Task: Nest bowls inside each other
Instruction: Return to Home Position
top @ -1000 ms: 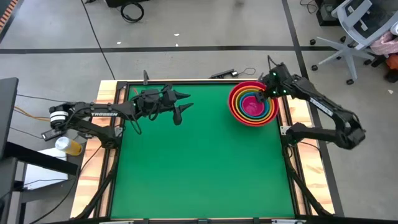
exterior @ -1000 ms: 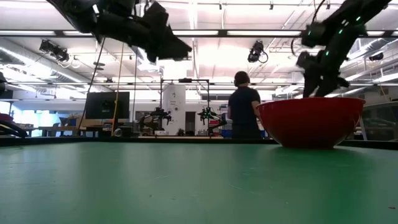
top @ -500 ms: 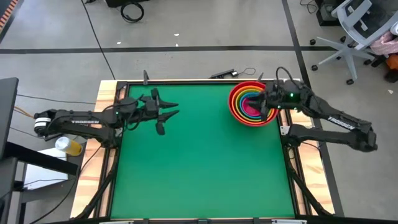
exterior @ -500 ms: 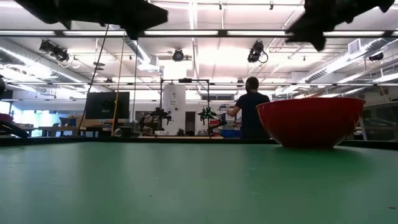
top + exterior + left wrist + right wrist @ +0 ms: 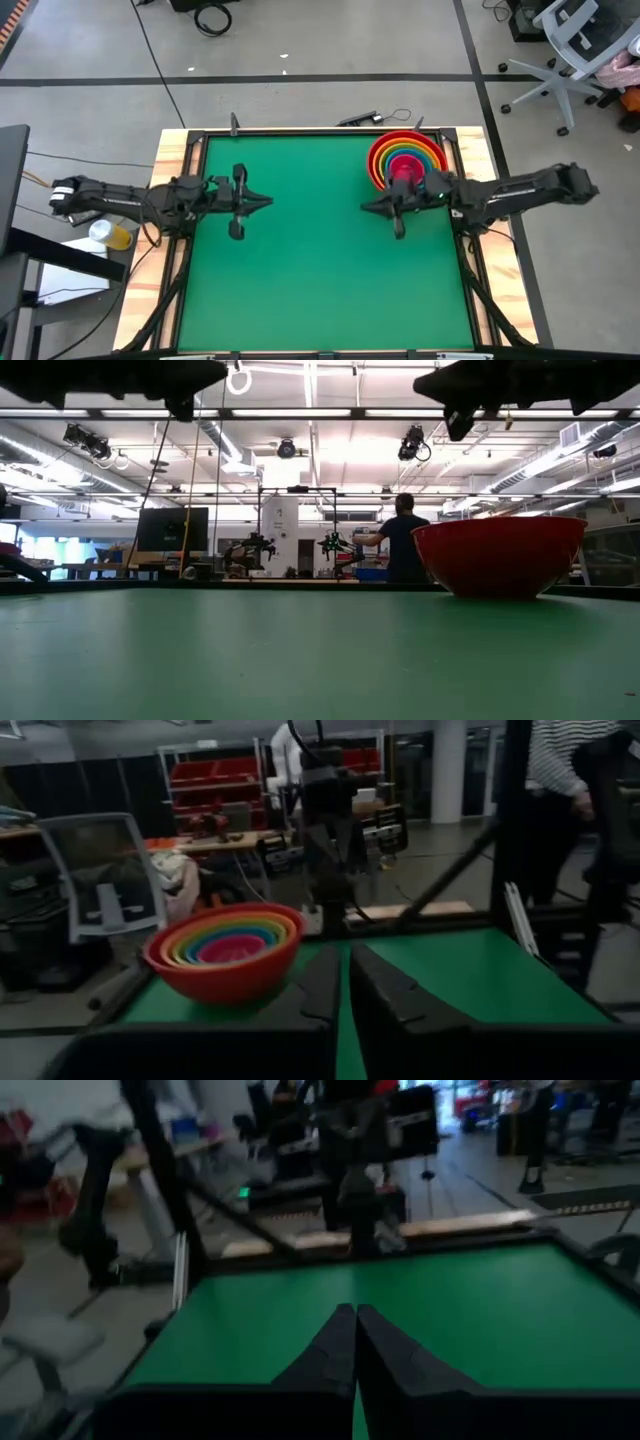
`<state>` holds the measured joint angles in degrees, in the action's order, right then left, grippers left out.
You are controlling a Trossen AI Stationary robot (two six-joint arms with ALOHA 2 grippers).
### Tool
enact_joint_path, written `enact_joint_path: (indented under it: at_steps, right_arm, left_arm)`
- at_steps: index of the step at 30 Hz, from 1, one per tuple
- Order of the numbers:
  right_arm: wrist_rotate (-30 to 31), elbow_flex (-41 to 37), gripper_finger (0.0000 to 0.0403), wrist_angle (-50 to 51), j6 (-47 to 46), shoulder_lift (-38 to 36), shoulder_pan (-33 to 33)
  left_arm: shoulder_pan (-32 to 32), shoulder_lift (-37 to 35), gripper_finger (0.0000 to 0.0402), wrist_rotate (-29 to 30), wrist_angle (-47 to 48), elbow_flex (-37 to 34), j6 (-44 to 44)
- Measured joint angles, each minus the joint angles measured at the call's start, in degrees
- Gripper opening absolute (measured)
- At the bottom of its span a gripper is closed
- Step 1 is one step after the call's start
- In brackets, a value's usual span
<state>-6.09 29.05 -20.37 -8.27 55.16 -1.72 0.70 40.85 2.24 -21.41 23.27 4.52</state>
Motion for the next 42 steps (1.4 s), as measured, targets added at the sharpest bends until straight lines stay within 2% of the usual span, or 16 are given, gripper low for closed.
enact_joint_path:
  at_steps: [4, 8, 12, 17, 24, 29, 32, 37, 42]
  right_arm:
    - [1.15, -0.13, 0.0005, -2.83, 2.78, 5.41, 4.6]
    - [4.33, -0.12, 0.0005, -5.53, 4.19, 8.5, 6.79]
    - [1.22, -0.12, 0.0004, -6.09, 5.32, 7.38, 6.91]
    - [0.46, -0.12, 0.0002, -1.03, 8.04, -0.48, 5.13]
    - [0.48, -0.12, 0.0001, 13.71, 8.31, -14.08, 0.49]
    - [0.87, -0.8, 0.0001, 20.66, 7.69, -23.47, -0.72]
    - [1.83, -4.08, 0.0, 21.72, 5.51, -29.24, -0.74]
    - [1.86, -11.03, 0.0, 21.44, -0.41, -37.58, -0.73]
    - [1.9, -15.22, 0.0, 21.35, -2.25, -41.96, -0.72]
  left_arm:
    - [1.24, -0.05, 0.0005, 0.0, -4.6, -5.62, -0.52]
    - [0.81, -0.02, 0.0005, 0.02, -4.6, -8.87, -0.16]
    - [0.74, -1.96, 0.0005, 0.04, -5.8, -8.99, 0.82]
    - [-0.47, -9.6, 0.0003, 0.04, -4.06, -8.92, 2.52]
    - [-2.76, -20.61, 0.0003, 0.04, 8.73, -8.87, 2.58]
    - [-3.16, -25.55, 0.0002, 0.04, 14.41, -8.87, 2.32]
    - [-3.11, -27.59, 0.0002, 0.03, 17.14, -9.01, 1.98]
    - [-3.11, -30.17, 0.0002, -0.25, 16.26, -12.55, 0.6]
    - [-3.11, -30.96, 0.0002, -0.92, 11.81, -16.66, 0.56]
